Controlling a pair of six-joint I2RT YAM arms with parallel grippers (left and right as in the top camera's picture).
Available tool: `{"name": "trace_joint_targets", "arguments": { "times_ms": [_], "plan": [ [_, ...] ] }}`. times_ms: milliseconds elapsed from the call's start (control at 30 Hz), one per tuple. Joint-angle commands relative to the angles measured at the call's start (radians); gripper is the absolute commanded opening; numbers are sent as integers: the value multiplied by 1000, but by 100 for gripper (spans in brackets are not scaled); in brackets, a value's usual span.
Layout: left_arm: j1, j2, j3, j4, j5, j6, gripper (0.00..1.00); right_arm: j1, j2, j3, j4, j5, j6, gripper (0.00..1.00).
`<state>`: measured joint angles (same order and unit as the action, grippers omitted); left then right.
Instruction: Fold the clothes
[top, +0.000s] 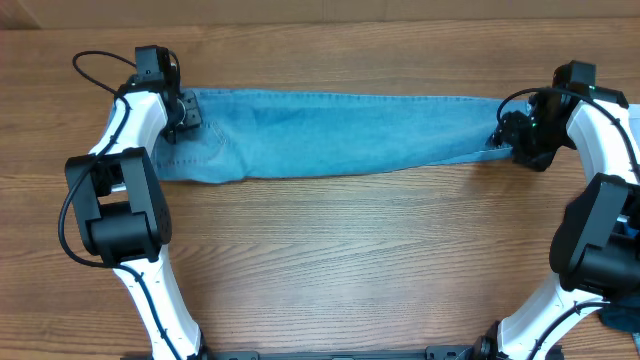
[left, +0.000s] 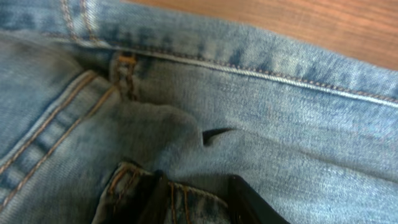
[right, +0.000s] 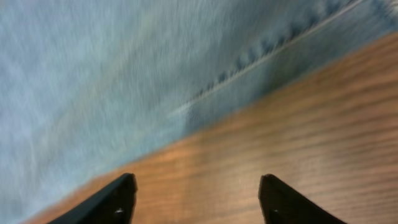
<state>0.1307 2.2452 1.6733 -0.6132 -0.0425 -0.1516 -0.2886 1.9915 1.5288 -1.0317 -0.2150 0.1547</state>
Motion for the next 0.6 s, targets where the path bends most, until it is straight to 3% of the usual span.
{"name": "trace_joint_targets", "arguments": {
  "times_ms": [0, 167, 567],
  "plan": [
    [-4, 16, -2, -145, -7, -9, 36, -13, 1, 28, 139, 121, -4, 80],
    [-7, 16, -2, -232, -8, -6, 30, -57, 52, 28, 344, 97, -112, 80],
    [-7, 16, -2, -239, -9, -6, 29, -118, 102, 26, 472, -101, -427, 79]
  ]
}}
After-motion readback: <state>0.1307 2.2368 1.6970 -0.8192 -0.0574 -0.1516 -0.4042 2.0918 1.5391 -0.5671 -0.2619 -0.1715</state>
